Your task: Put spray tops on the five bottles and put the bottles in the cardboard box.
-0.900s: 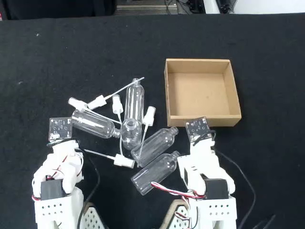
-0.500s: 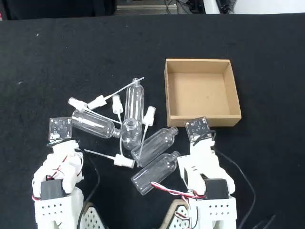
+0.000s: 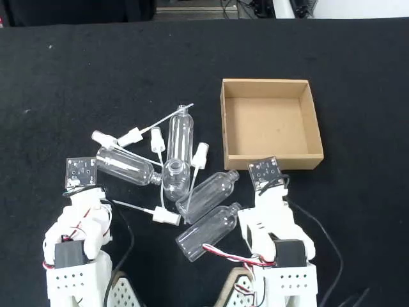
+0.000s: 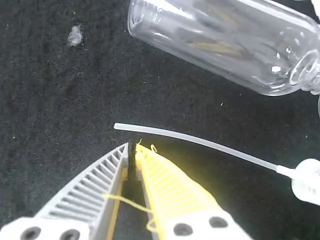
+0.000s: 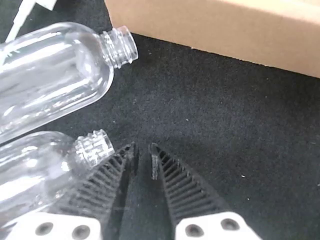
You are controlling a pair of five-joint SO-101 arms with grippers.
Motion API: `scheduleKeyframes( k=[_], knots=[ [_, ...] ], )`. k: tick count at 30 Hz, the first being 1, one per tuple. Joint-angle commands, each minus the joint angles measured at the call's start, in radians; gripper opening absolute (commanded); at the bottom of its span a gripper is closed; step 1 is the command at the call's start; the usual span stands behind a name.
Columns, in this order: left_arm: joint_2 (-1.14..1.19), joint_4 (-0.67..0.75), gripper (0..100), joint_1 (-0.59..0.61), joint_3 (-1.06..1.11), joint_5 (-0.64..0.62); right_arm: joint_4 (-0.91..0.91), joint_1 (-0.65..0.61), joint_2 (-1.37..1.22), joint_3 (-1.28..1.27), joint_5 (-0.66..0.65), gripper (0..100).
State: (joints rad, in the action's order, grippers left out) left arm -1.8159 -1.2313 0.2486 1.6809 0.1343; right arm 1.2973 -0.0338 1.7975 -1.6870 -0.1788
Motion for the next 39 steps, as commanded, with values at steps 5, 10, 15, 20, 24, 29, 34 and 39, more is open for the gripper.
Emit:
scheduleKeyframes(
  k=[5,10,15,20,24,29,34,39],
  knots=[
    [-0.008,-0.003,3,-0.008,0.018,0.008,0.006,0.015,0.094,0.002,-0.009,1.4],
    [-0.008,-0.003,3,-0.010,0.018,0.008,-0.037,0.057,0.093,0.111,-0.011,1.5],
    [-0.008,-0.003,3,-0.012,0.018,0.008,-0.219,0.118,0.093,0.269,-0.011,1.5],
    [-0.008,-0.003,3,-0.008,0.018,0.008,-0.354,0.166,0.093,0.331,-0.011,1.5],
    [-0.008,-0.003,3,-0.008,0.018,0.008,-0.361,0.137,0.091,0.452,-0.011,1.6],
    [-0.008,-0.003,3,-0.008,0.018,0.008,-0.265,-0.025,0.079,0.680,-0.095,1.6],
    [-0.008,-0.003,3,-0.008,0.018,0.008,-0.161,-0.155,-0.102,0.954,-0.115,1.6],
    [-0.008,-0.003,3,-0.008,0.018,0.008,-0.025,-0.298,-0.453,1.196,-0.112,3.6]
  ],
)
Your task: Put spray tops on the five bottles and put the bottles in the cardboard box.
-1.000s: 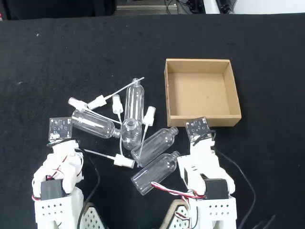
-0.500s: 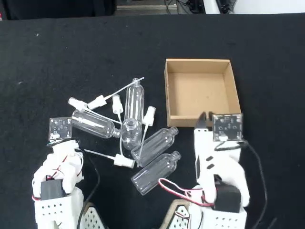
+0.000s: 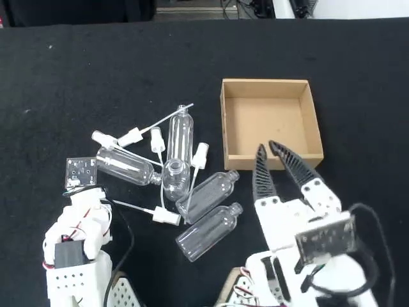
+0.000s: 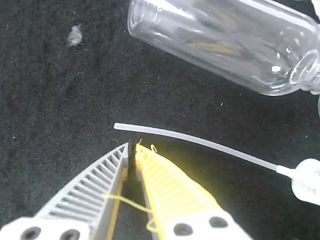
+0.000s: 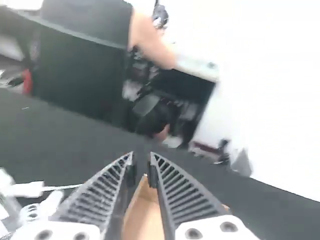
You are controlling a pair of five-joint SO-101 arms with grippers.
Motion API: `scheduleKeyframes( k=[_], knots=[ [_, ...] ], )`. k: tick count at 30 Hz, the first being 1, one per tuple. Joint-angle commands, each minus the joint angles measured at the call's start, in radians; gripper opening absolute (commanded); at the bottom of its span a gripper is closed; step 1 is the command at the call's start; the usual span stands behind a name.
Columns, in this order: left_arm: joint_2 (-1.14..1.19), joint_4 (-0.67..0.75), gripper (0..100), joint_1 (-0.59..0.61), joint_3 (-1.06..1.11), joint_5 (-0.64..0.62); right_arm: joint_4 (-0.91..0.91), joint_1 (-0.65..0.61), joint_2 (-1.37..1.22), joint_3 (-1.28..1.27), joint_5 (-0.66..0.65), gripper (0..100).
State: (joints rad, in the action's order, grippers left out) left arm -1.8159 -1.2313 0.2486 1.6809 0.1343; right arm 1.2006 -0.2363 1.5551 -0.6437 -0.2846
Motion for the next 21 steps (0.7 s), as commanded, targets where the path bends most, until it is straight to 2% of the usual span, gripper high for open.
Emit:
scheduleKeyframes(
  k=[1,5,9,15,21],
  knots=[
    [-0.008,-0.003,3,-0.008,0.018,0.008,0.097,-0.140,-0.271,0.171,0.005,6.4],
    [-0.008,-0.003,3,-0.008,0.018,0.008,0.118,-0.278,-0.443,0.163,0.075,23.2],
    [-0.008,-0.003,3,-0.008,0.018,0.008,0.055,-0.370,-0.496,0.067,0.075,35.8],
    [-0.008,-0.003,3,-0.008,0.018,0.008,-0.146,-0.483,-0.495,-0.202,0.083,40.7],
    [-0.008,-0.003,3,-0.008,0.018,0.008,-0.400,-0.489,-0.495,-0.447,0.084,40.5]
  ],
)
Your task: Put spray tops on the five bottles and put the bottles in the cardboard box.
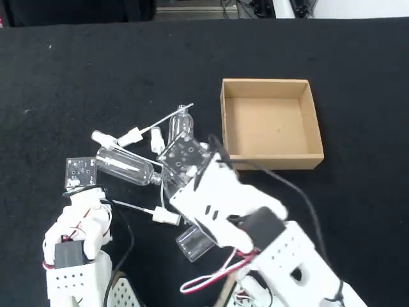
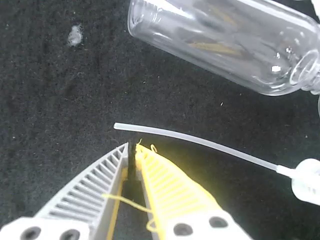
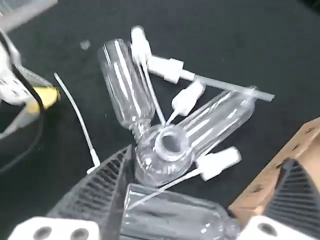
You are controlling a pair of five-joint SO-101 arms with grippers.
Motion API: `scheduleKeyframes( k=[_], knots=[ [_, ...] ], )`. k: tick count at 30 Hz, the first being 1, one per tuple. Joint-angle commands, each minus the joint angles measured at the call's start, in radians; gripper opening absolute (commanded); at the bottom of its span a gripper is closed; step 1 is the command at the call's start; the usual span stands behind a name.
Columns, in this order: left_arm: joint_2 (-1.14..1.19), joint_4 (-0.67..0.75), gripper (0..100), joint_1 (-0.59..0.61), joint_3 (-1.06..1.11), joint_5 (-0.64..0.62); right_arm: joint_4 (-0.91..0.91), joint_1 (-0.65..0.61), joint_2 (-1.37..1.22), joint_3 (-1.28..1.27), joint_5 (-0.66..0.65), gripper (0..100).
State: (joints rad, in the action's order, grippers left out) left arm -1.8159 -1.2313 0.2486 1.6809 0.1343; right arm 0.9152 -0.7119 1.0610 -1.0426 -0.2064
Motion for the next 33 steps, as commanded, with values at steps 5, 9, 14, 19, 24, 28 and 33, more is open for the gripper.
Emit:
scheduleKeyframes(
  k=[5,9,14,19,24,28,33],
  knots=[
    [-0.008,-0.003,3,-0.008,0.018,0.008,-0.150,-0.031,-0.001,-0.084,0.009,40.5],
    [-0.008,-0.003,3,-0.010,0.018,0.008,-0.173,-0.038,-0.001,-0.111,0.043,40.6],
    [-0.008,-0.003,3,-0.008,0.018,0.008,-0.347,-0.034,-0.001,-0.222,0.055,40.4],
    [-0.008,-0.003,3,-0.008,0.018,0.008,-0.511,-0.034,-0.001,-0.321,0.055,40.4],
    [-0.008,-0.003,3,-0.008,0.018,0.008,-0.583,-0.032,-0.001,-0.375,0.055,40.4],
    [-0.008,-0.003,3,-0.008,0.018,0.008,-0.623,0.011,-0.005,-0.384,0.110,40.4],
    [-0.008,-0.003,3,-0.008,0.018,0.008,-0.643,0.034,-0.005,-0.398,0.203,40.4]
  ],
)
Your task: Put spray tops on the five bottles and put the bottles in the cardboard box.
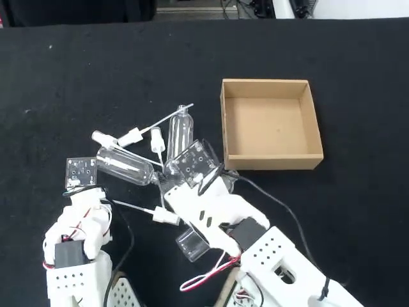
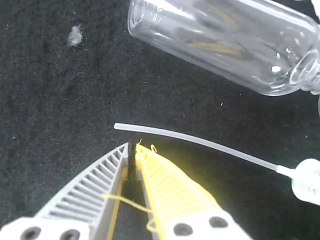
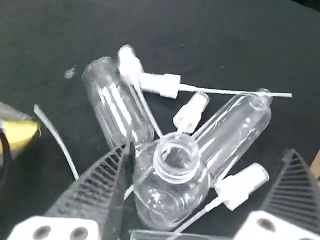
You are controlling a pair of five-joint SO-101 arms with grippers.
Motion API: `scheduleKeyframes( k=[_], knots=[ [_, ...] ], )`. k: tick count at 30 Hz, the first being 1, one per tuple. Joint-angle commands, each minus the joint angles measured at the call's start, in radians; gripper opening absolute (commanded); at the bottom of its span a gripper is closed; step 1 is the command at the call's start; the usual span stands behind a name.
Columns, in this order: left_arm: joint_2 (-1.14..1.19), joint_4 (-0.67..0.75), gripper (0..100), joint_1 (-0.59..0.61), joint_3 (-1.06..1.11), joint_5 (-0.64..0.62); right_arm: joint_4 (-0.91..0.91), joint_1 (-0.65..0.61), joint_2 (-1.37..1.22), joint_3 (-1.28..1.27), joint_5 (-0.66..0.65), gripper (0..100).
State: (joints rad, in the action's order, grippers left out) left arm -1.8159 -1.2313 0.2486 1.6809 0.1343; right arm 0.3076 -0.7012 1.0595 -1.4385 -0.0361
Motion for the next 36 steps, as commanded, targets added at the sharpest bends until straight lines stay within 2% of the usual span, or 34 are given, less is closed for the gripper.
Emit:
scheduleKeyframes(
  k=[1,8,14,19,29,31,36],
  knots=[
    [-0.008,-0.003,3,-0.008,0.018,0.008,-0.048,0.023,-0.005,-0.010,0.034,40.4],
    [-0.008,-0.003,3,-0.008,0.018,0.008,-0.135,0.021,-0.005,-0.077,0.038,40.3],
    [-0.008,-0.003,3,-0.008,0.018,0.008,-0.135,0.015,-0.005,-0.079,0.040,40.3],
    [-0.008,-0.003,3,-0.008,0.018,0.008,-0.130,-0.046,-0.007,-0.081,0.040,40.3],
    [-0.008,-0.003,3,-0.008,0.018,0.008,-0.133,-0.044,-0.007,-0.081,0.040,39.4],
    [-0.008,-0.003,3,-0.008,0.018,0.008,-0.133,-0.044,-0.007,-0.081,0.038,33.5],
    [-0.008,-0.003,3,-0.008,0.018,0.008,-0.135,-0.044,-0.002,-0.081,0.032,9.3]
  ],
)
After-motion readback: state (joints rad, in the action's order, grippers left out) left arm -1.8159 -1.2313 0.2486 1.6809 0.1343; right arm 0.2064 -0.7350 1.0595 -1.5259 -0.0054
